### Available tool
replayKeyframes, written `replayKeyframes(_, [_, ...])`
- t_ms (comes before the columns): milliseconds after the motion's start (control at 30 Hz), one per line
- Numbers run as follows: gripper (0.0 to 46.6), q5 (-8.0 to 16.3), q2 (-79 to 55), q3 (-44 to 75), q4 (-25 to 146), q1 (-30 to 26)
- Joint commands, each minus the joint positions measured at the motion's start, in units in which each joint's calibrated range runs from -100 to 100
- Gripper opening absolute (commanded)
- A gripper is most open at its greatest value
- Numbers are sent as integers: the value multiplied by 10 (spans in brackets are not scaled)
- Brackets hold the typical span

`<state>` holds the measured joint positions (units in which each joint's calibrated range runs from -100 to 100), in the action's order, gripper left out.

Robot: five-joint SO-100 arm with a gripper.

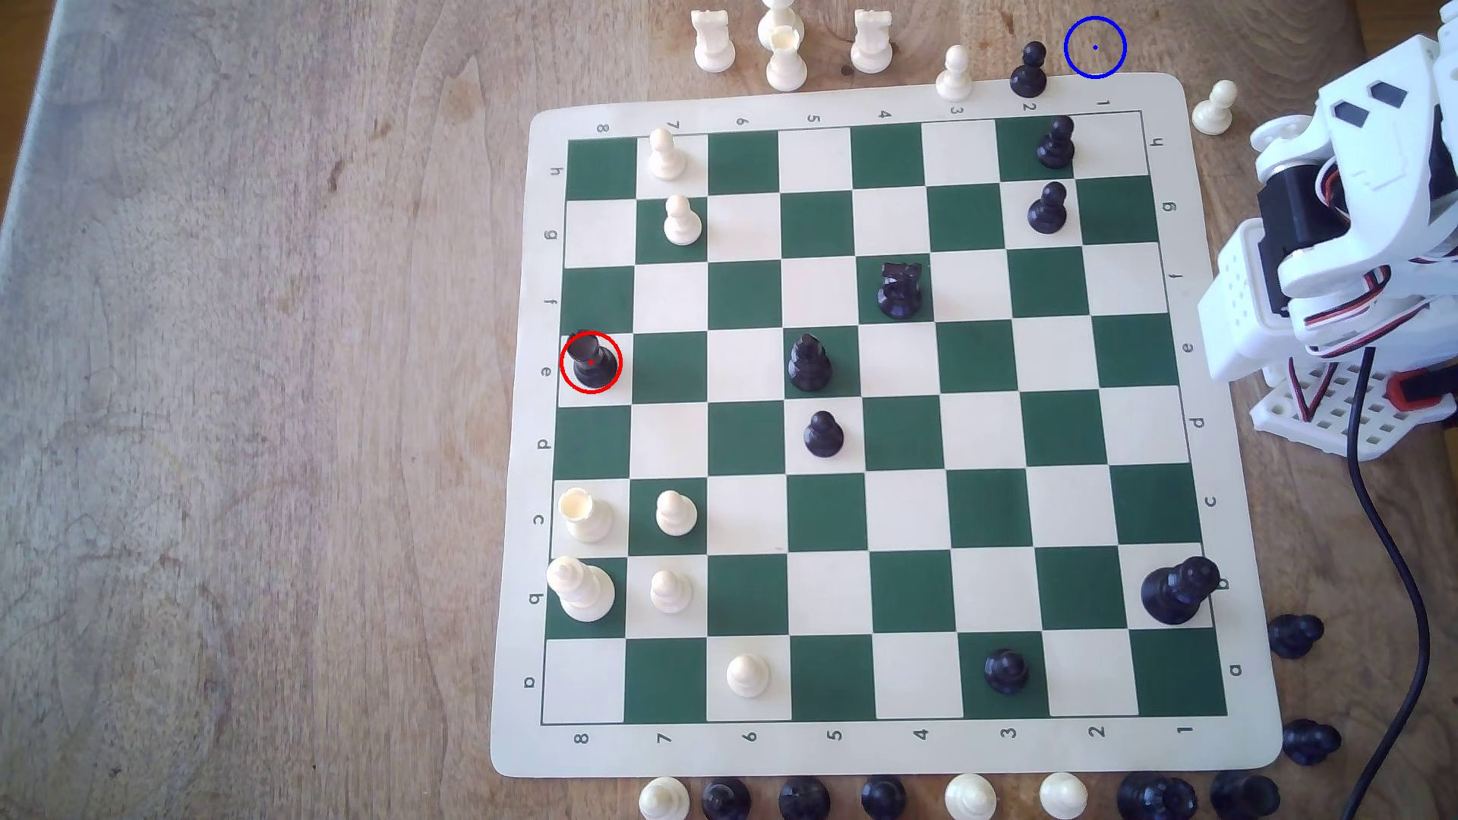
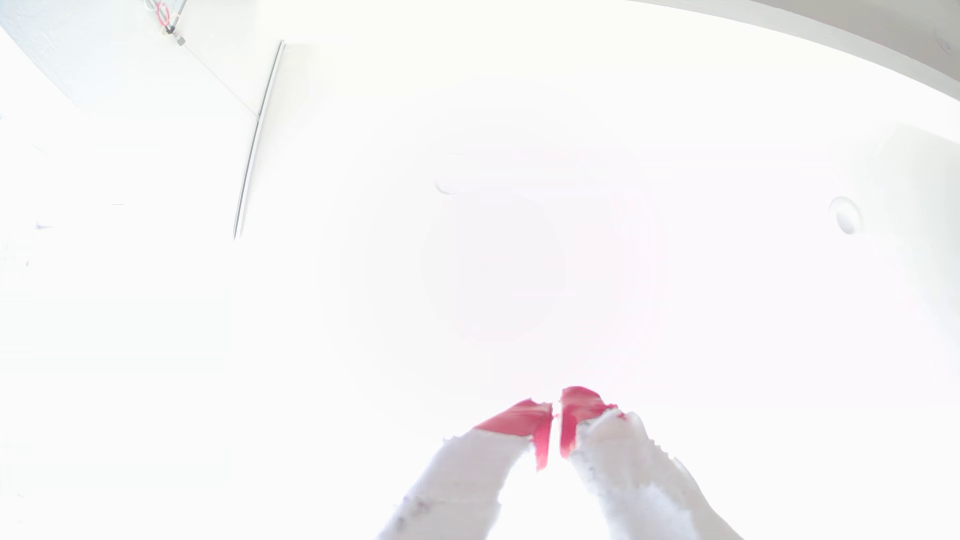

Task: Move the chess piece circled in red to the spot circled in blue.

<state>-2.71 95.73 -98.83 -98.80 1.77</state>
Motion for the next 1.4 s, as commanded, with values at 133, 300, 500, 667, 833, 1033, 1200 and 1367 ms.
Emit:
replayKeyframes(133, [2,-1,1,-8,113,9])
replayKeyframes(300, [2,-1,1,21,280,2])
replayKeyframes(500, [2,2,1,101,664,7])
replayKeyframes(667, [2,3,0,169,897,20])
replayKeyframes(833, [2,3,0,198,1034,22])
replayKeyframes(1033, [2,4,-35,250,1167,41])
replayKeyframes(1200, [3,5,-164,337,1249,30])
replayKeyframes(1367, [41,1,-259,430,1309,10])
